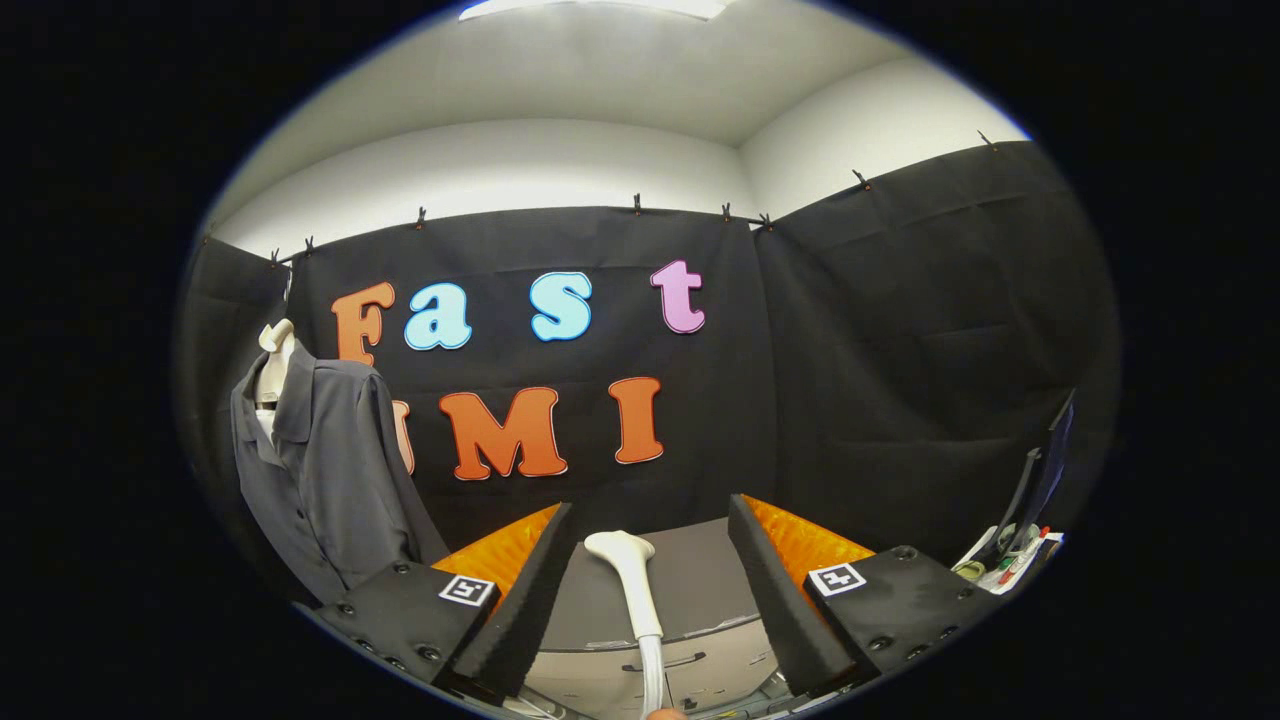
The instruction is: Iron the clothes twice with a garment steamer, once on the left side and once on the right side.
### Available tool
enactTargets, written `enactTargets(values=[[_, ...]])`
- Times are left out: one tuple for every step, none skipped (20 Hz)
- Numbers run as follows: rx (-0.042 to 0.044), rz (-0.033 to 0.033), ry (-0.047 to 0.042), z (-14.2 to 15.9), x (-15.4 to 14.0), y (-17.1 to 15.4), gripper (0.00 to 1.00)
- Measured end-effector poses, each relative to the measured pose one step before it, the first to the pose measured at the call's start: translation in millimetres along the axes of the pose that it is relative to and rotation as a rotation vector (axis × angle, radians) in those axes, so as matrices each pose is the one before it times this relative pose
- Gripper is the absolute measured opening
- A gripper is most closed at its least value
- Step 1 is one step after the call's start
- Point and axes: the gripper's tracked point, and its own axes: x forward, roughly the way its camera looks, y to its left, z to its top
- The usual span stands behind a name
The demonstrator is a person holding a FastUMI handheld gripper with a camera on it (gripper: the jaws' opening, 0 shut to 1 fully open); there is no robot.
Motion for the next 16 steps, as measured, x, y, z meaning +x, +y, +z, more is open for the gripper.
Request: enactTargets(values=[[-0.00283, 0.00238, 0.00257, -0.87, 1.55, 1.3, 0.98], [-0.00292, 0.00203, 0.00457, -1.64, 0.99, 1.39, 0.98], [-0.00255, 0.00215, 0.00647, -1.06, 2.12, 0.84, 0.98], [-0.00148, 0.00273, 0.00594, -2.33, 1.76, 0.97, 0.98], [-0.00079, 0.00188, 0.00783, -2.13, 3.44, 0.48, 0.98], [-0.00075, 0.00254, 0.00972, -2.54, 3.26, 0.93, 0.98], [-0.00093, 0.00314, 0.01042, -2.1, 4.94, 1.2, 0.98], [-0.00154, 0.00478, 0.01066, -2.4, 4.93, 2.09, 0.98], [-0.00186, 0.00722, 0.01241, -2.13, 5.88, 2.07, 0.98], [-0.00192, 0.00983, 0.01296, -2.76, 6.03, 2.96, 0.98], [-0.00231, 0.01406, 0.0193, -4.15, 6.68, 3.65, 0.98], [0.00053, 0.01428, 0.02878, -6.52, 6.07, 4.44, 0.98], [0.00347, 0.0189, 0.02374, -3.35, 8.29, 4.03, 0.98], [0.00679, 0.02341, 0.02598, -4.28, 7.9, 5.35, 0.98], [0.00327, 0.02006, 0.01961, -3.7, 6.2, 3.33, 0.98], [-0.00045, 0.01138, 0.02091, -3.36, 6.6, 1.86, 0.98]])
